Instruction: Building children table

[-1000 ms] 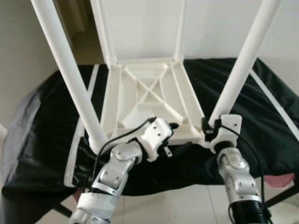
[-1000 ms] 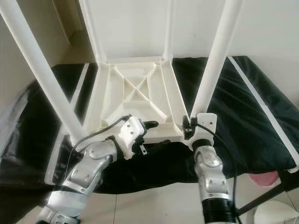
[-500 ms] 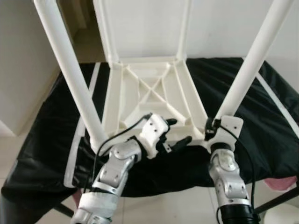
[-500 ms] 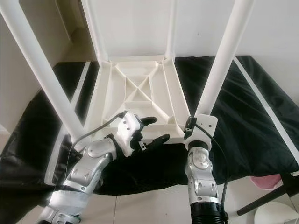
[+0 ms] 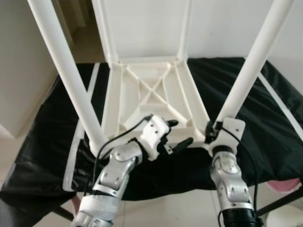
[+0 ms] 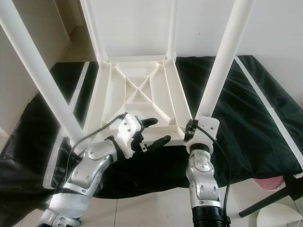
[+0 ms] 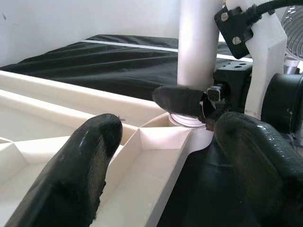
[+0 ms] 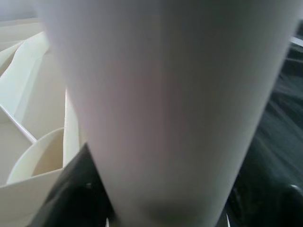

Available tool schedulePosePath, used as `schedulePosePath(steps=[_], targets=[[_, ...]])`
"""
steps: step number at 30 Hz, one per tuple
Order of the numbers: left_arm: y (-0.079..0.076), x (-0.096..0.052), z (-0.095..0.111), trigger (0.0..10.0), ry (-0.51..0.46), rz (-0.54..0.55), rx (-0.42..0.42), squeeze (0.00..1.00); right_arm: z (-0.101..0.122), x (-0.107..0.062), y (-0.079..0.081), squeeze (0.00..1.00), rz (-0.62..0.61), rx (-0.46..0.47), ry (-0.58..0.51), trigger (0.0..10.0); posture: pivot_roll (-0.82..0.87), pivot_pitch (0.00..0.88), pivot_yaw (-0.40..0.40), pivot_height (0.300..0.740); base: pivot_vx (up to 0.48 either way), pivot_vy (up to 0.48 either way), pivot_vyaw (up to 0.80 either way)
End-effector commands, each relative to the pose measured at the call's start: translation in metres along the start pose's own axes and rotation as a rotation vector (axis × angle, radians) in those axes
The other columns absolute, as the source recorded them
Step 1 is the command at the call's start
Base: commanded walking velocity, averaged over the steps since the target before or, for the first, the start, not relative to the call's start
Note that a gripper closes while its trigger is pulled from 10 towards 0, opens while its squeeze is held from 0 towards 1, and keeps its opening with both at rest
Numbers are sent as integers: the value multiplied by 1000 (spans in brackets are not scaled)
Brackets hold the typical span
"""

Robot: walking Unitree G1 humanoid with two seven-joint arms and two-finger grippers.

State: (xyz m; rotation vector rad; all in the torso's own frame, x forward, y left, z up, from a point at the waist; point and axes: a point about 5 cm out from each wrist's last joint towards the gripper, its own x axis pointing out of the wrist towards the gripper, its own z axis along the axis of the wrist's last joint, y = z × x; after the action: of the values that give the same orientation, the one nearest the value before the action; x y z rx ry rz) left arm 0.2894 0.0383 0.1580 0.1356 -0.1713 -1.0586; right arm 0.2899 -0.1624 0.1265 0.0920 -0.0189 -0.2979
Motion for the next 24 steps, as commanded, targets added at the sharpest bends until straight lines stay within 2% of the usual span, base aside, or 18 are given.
schedulePosePath(steps=[1, 5, 6, 11, 14, 15, 18, 19, 20, 21, 23, 24], targets=[[2, -2, -5, 10000, 23, 57, -20, 0, -4, -2, -5, 1000, -2, 9, 20, 10000, -91, 40, 17, 740, 0, 0, 0], [1, -2, -7, 10000, 41, 57, -26, 0, 2, -2, -7, 1000, 46, 18, -20, 10000, -91, 41, 18, 740, 0, 0, 0], [-1, -3, -9, 10000, 59, 39, 2, 0, 6, -2, -13, 1000, 73, 23, -52, 10000, -91, 39, 18, 740, 0, 0, 0], [-2, -3, -10, 10000, 69, 32, 11, 0, 8, -2, -17, 1000, 110, 24, -65, 10000, -93, 37, 19, 740, 0, 0, 0], [-3, -3, -9, 10000, 69, 24, 15, 0, 8, 0, -25, 1000, 180, 6, -75, 10000, -98, 37, 22, 740, 0, 0, 0], [-4, -2, -9, 10000, 72, 13, 37, 0, 10, 3, -32, 1000, 250, -7, -89, 10000, -103, 35, 25, 740, 0, 0, 0], [-5, -2, -9, 10000, 76, 8, 44, 0, 12, 4, -33, 1000, 281, -6, -92, 10000, -103, 35, 25, 740, 0, 0, 0], [-5, -2, -10, 10000, 81, 0, 54, 0, 14, 6, -34, 525, 321, -8, -95, 10000, -107, 33, 28, 740, 0, 0, 0], [-5, -2, -10, 10000, 81, 0, 54, 0, 14, 6, -34, 525, 321, -8, -95, 10000, -107, 33, 28, 740, 0, 0, 0], [-6, -1, -10, 10000, 85, -6, 65, 0, 16, 8, -33, 0, 375, -19, -98, 10000, -108, 34, 29, 740, 0, 0, 0], [-6, -1, -10, 10000, 85, -6, 65, 0, 16, 8, -33, 0, 375, -19, -98, 10000, -108, 34, 29, 740, 0, 0, 0], [-6, -1, -10, 10000, 88, -11, 76, 0, 17, 9, -32, 0, 419, -37, -99, 10000, -109, 32, 30, 740, 0, 0, 0]])
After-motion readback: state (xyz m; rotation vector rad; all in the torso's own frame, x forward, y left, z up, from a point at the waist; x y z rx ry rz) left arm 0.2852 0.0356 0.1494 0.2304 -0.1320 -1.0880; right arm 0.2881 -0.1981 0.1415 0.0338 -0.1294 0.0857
